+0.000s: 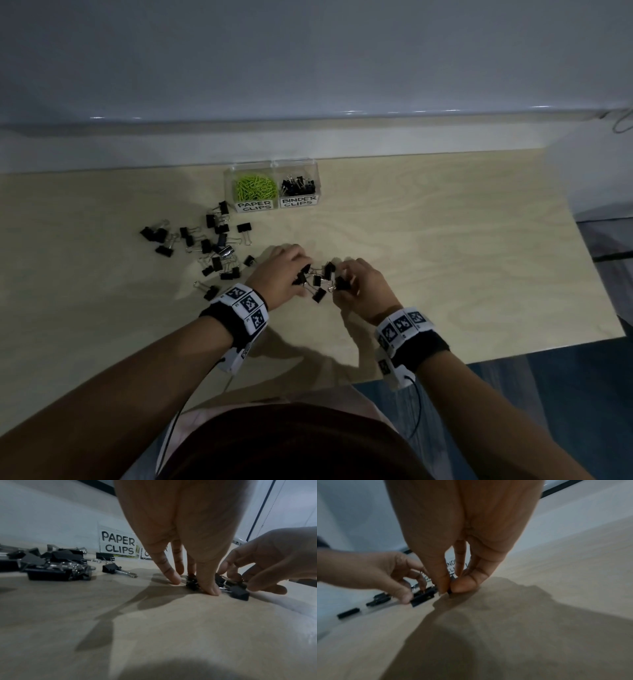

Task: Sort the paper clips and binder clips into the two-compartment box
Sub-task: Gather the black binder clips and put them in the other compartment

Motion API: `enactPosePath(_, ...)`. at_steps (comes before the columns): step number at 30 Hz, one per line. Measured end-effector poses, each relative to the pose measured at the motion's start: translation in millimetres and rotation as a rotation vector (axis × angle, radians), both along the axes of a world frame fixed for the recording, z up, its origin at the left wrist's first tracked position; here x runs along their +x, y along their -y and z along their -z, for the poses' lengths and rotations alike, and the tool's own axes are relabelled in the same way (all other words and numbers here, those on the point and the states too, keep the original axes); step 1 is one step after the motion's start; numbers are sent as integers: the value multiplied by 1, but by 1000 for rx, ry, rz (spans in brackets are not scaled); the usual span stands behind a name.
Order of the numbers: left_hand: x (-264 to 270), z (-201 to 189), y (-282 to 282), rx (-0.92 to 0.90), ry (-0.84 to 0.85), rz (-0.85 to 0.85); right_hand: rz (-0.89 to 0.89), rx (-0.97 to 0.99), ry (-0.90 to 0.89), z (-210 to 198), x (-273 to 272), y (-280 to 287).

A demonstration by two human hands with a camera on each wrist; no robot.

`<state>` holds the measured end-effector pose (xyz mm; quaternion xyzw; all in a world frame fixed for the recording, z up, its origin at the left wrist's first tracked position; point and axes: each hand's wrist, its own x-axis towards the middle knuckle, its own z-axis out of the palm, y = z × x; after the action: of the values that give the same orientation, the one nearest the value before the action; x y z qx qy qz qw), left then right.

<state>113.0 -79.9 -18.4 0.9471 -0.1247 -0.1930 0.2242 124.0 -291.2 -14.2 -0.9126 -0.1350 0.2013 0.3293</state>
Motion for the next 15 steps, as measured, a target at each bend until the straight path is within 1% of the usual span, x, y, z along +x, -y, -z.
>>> enactPosePath(3,1,-1,2,0,-5,9,-65,-57,29,6,-1,-1)
enactPosePath(7,2,0,3,-1,25,0,-61,-84,83,7,-4,-3)
enactPosePath(11,4,-4,7,11,50,-4,-64,-79,140,5,-2,-18)
enactPosePath(15,5,-8,10,28,56,3,-68,-93,127,-4,3,-31)
